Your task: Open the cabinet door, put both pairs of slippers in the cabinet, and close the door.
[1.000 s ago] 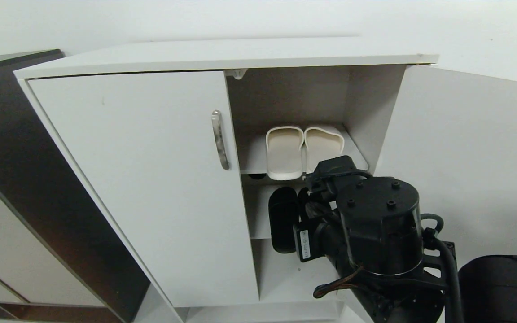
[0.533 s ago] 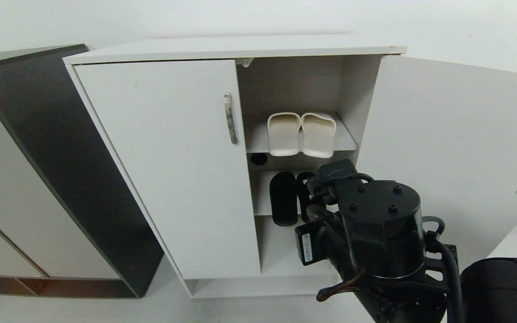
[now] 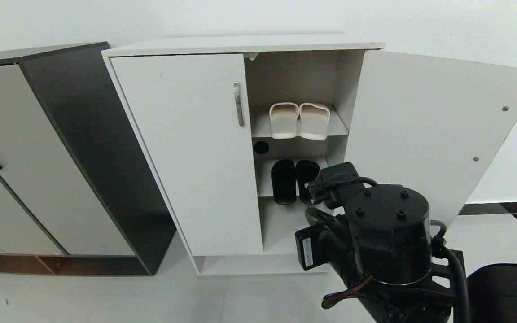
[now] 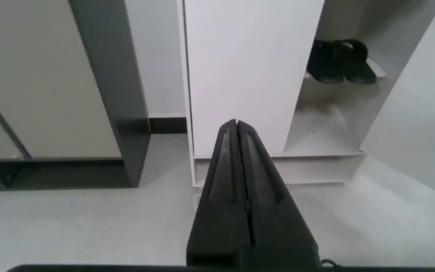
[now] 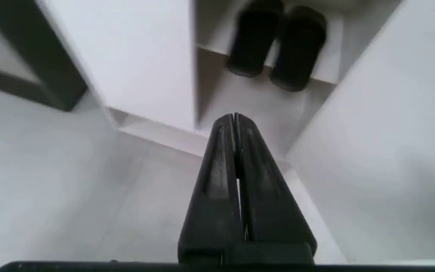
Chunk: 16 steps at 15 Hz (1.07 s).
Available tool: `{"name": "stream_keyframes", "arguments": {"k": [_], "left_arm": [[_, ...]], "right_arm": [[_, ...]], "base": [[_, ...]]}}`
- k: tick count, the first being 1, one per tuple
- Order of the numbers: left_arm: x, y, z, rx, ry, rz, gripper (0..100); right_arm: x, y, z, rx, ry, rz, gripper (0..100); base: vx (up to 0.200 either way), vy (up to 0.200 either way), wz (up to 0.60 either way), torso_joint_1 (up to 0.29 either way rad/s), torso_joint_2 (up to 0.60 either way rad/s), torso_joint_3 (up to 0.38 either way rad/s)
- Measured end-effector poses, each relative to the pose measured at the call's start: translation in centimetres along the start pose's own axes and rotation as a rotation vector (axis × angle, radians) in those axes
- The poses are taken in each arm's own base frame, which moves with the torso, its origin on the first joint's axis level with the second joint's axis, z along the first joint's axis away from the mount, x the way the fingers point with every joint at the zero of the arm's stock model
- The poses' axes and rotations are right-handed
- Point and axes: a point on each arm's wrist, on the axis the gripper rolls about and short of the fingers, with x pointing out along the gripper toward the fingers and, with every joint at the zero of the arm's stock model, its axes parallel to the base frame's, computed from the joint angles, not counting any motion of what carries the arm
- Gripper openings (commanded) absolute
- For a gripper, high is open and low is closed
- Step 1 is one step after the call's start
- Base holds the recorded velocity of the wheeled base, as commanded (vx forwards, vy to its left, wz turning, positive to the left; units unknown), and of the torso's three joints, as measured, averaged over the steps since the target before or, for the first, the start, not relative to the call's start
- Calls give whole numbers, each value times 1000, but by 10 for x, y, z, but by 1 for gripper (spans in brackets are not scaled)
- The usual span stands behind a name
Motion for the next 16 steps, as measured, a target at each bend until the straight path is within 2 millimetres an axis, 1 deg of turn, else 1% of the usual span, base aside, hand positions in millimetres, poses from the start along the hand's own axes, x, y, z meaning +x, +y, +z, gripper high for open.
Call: {"name": "stream_keyframes", "arguments": {"k": [5,16], "left_arm": [[0,0,0,0,0,2,0],[0,0,0,-1,0,2,0]], "right_arm": [[-1,-5,-8,-22,-4,5,0],[-1,-6,-13,-33,8,19,0]], "base": [[0,0,0,0,0,0],[0,0,0,0,0,0]]}}
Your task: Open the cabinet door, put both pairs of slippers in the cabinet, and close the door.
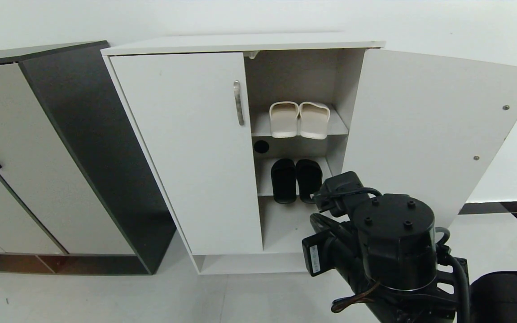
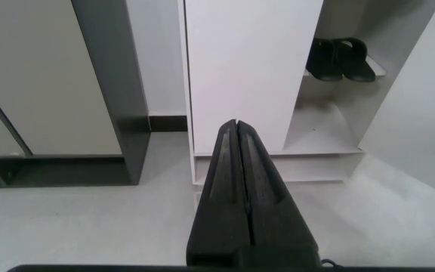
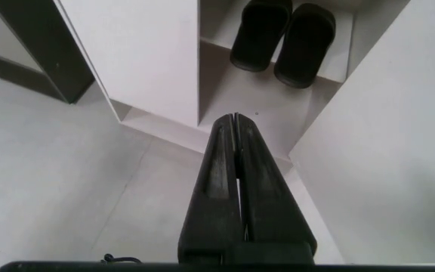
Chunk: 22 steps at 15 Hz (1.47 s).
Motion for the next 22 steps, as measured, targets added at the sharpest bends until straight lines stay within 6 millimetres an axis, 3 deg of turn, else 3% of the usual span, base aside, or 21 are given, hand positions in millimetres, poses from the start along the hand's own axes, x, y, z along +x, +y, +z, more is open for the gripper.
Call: {"name": "stream_keyframes", "arguments": {"k": [7,22], "left_arm": [[0,0,0,0,2,1,0],[0,0,0,0,1,0,0]], "right_arm": [[-1,0,-3,-9,0,11,0],[-1,-1,-3,-10,1,24,0]], "base": [[0,0,0,0,-26,-29],[0,0,0,94,-431,-337]]}}
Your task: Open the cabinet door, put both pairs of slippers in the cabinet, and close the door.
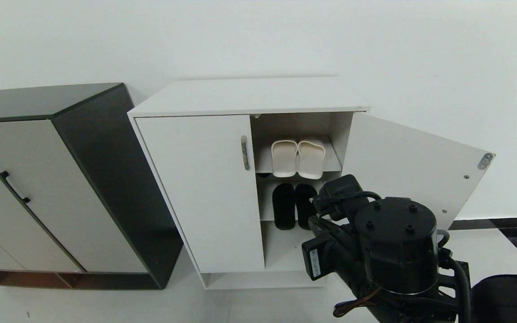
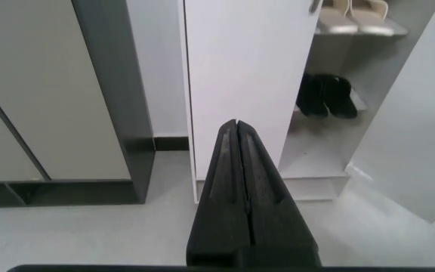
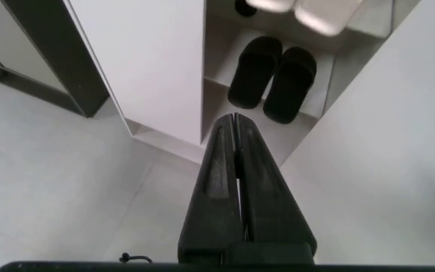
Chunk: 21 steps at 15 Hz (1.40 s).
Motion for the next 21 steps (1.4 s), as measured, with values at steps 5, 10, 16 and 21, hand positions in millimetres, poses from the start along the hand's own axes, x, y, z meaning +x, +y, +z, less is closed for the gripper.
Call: {"name": "stream_keyframes", "arguments": {"k": [5,10,16,21], "left_arm": [[0,0,0,0,0,0,0],[0,0,0,0,-1,1,0],[0,0,0,0,-1,0,0],[0,0,0,0,-1,0,0]], "right_arm": [[1,-2,-1,-1,3,-8,0],[1,-2,-1,-4,6,-7,0],[2,-4,-4,-14,14,-8,0],[2,-4,-5,-17,20,13,0]], "base": [[0,0,0,188,-495,-312],[0,0,0,212,-520,-307],[0,0,0,143,-333,-193],[0,0,0,0,0,0]]}}
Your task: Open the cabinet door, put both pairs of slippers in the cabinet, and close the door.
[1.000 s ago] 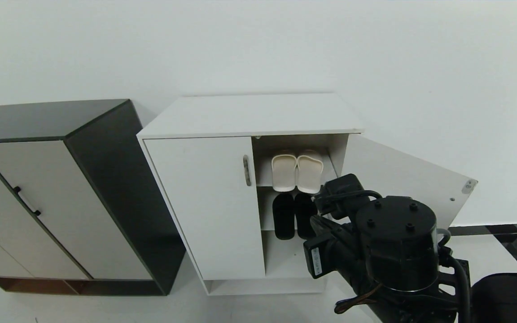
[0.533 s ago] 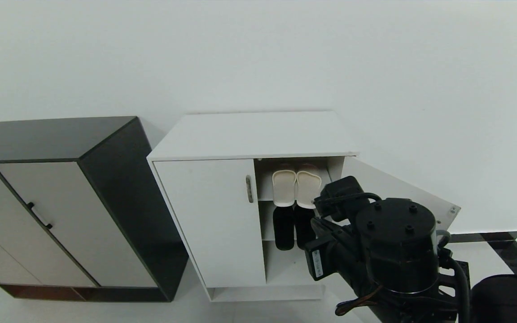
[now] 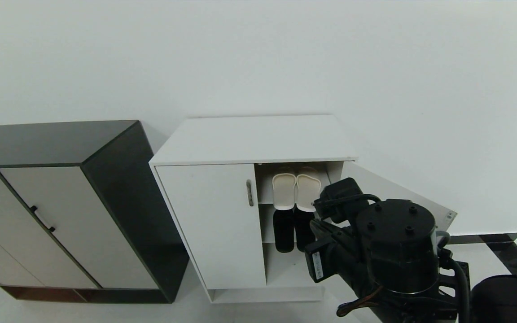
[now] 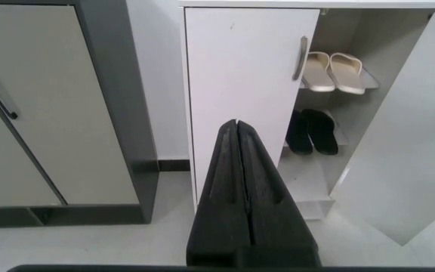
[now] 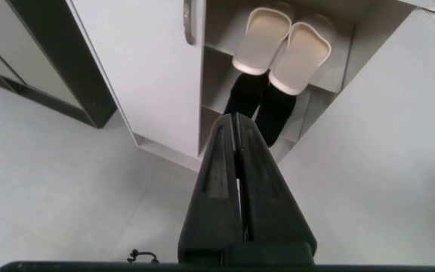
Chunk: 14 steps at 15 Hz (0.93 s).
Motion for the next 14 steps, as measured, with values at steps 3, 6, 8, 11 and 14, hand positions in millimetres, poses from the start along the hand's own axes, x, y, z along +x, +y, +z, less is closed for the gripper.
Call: {"name": "stream_keyframes", "arguments": {"k": [3,6,8,11,14], "left_arm": [[0,0,0,0,0,0,0],[0,0,0,0,1,-1,0],[0,0,0,0,1,0,0],[0,0,0,0,0,0,0],[0,0,0,0,0,1,0]], "right_arm": [[-1,0,-2,-8,6,8,0],[-1,0,-3,-10,8,8,0],[-1,0,-3,-10,8,7,0],[4,-6,-1,-6,5,-15,0],[17,-25,15,21,-45,-61,0]], "base": [[0,0,-600,5,6,1],[0,0,-600,6,-2,1],[0,0,-600,2,2,2],[0,0,-200,2,2,2],[0,0,0,0,0,0]]}}
